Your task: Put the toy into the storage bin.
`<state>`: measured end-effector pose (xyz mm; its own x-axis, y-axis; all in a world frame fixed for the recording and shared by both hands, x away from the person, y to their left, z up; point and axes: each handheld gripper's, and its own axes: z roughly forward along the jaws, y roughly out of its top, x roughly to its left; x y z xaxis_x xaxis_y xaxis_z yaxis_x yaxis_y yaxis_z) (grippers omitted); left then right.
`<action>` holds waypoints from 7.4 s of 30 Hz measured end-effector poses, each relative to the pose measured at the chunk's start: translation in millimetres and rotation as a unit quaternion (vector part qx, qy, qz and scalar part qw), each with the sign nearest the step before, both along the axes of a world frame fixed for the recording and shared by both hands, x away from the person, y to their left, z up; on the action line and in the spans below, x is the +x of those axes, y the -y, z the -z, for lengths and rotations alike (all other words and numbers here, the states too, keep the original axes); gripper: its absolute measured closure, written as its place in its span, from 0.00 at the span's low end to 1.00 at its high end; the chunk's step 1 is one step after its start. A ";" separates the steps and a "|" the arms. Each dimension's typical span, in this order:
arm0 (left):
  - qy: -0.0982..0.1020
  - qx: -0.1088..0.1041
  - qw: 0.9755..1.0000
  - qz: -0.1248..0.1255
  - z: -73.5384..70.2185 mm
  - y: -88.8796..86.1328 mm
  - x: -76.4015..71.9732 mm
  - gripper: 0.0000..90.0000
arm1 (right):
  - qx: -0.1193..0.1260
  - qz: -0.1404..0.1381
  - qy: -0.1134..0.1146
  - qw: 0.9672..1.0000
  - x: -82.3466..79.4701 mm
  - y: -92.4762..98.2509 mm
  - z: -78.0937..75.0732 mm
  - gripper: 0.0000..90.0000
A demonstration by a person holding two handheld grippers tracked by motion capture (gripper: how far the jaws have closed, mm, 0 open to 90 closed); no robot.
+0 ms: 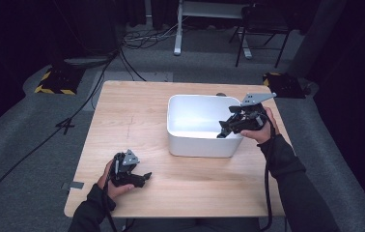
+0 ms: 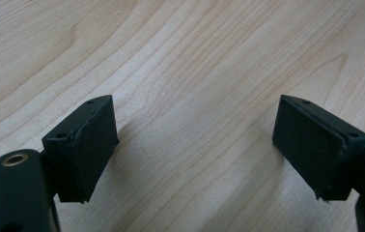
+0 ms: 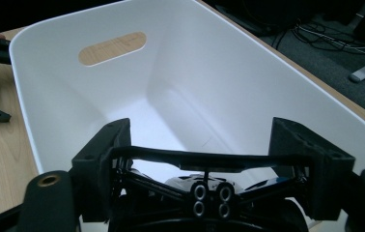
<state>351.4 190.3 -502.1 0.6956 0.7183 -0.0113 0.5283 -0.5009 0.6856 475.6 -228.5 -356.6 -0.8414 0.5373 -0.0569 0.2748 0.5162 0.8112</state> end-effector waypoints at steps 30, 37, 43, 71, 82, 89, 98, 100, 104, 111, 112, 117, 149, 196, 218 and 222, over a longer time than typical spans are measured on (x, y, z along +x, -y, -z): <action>0.000 0.000 1.000 0.000 0.0 0.0 0.0 0.18 | -0.050 0.006 -0.031 0.998 7.5 2.3 16.2 0.27; 0.000 0.000 1.000 0.000 0.0 0.0 0.0 0.18 | -0.075 0.017 -0.051 0.996 7.8 -1.7 12.8 0.27; 0.000 0.000 1.000 0.000 0.0 0.0 -0.1 0.18 | -0.092 0.017 -0.056 0.994 9.1 -3.2 12.4 0.27; 0.000 0.000 1.000 0.000 0.0 0.1 -0.1 0.18 | -0.162 -0.011 -0.093 0.982 16.5 -20.9 9.2 0.27; 0.000 0.000 1.000 0.000 0.0 0.0 -0.1 0.18 | -0.160 -0.016 -0.091 0.983 16.4 -22.2 9.6 0.27; -0.001 0.000 1.000 0.000 0.0 0.0 0.0 0.18 | -0.157 -0.017 -0.093 0.983 15.0 -21.4 9.8 0.27; 0.000 0.000 1.000 0.000 -0.1 0.0 0.0 0.18 | -0.172 -0.017 -0.095 0.980 12.3 -18.4 8.0 0.27; 0.000 0.000 1.000 0.000 -0.1 0.0 -0.1 0.18 | -0.172 -0.017 -0.092 0.981 12.8 -16.3 7.8 0.27; -0.001 0.000 1.000 0.000 -0.1 0.0 -0.1 0.18 | -0.172 -0.018 -0.094 0.980 11.5 -12.4 7.7 0.27; -0.002 -0.001 1.000 0.001 0.2 0.1 0.0 0.18 | -0.172 -0.020 -0.089 0.981 6.5 -9.6 5.3 0.27; -0.001 0.000 1.000 0.000 0.0 0.0 0.0 0.18 | -0.170 -0.022 -0.085 0.982 6.5 -9.1 4.9 0.27; 0.000 0.000 1.000 0.000 -0.1 0.0 -0.1 0.18 | -0.158 -0.016 -0.084 0.984 4.0 -5.9 2.8 0.27; -0.003 -0.003 1.000 0.000 0.3 0.3 -0.1 0.18 | -0.039 0.012 -0.011 0.999 -14.2 8.5 1.6 0.27; -0.003 -0.003 1.000 0.000 0.3 0.3 0.0 0.18 | 0.016 0.072 0.068 0.995 -39.7 24.3 -19.1 0.22; -0.003 -0.003 1.000 0.000 0.3 0.3 0.0 0.18 | 0.013 0.097 0.082 0.992 -54.4 53.8 -18.1 0.22; -0.003 -0.003 1.000 0.000 0.3 0.3 0.0 0.18 | 0.016 0.099 0.081 0.992 -57.5 60.3 -16.7 0.24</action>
<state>351.4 190.0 -502.4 0.6949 0.7189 -0.0190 0.5324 -0.4966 0.6855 418.1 -288.8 -339.9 -0.7011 0.6942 -0.1631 0.2329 0.4390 0.8678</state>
